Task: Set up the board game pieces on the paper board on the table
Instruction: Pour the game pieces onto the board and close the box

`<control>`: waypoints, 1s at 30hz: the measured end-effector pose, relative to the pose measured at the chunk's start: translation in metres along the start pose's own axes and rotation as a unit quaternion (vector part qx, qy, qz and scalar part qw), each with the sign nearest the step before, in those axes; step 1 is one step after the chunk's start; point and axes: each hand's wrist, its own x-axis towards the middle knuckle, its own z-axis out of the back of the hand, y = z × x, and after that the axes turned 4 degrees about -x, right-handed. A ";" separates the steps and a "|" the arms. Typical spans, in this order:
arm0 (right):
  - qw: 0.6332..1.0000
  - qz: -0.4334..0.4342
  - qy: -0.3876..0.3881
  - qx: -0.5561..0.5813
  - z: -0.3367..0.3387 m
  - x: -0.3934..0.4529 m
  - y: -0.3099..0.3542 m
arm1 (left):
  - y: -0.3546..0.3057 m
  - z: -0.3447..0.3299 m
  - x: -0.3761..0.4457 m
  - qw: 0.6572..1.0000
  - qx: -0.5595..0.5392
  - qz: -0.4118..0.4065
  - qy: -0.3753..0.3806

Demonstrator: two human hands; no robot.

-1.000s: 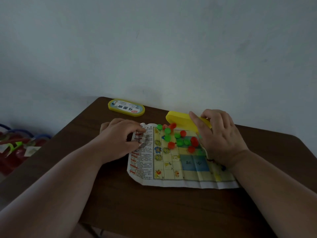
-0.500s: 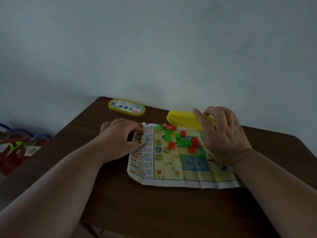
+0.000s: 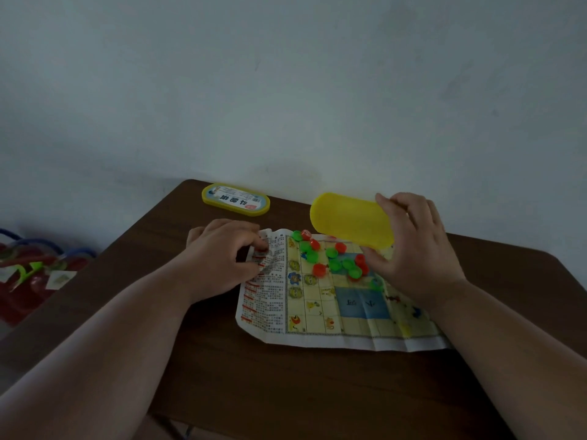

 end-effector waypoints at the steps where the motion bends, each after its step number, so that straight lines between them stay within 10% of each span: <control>1: 0.999 -0.034 0.019 0.037 0.001 0.004 0.005 | 0.000 0.000 0.000 1.000 0.002 0.002 0.000; 9: 0.963 -0.109 0.135 0.206 -0.015 0.055 0.054 | 0.005 0.000 0.001 1.000 0.017 0.019 -0.015; 30: 0.956 -0.053 0.272 0.098 -0.052 0.091 0.128 | 0.012 0.012 -0.011 0.993 -0.030 0.058 -0.103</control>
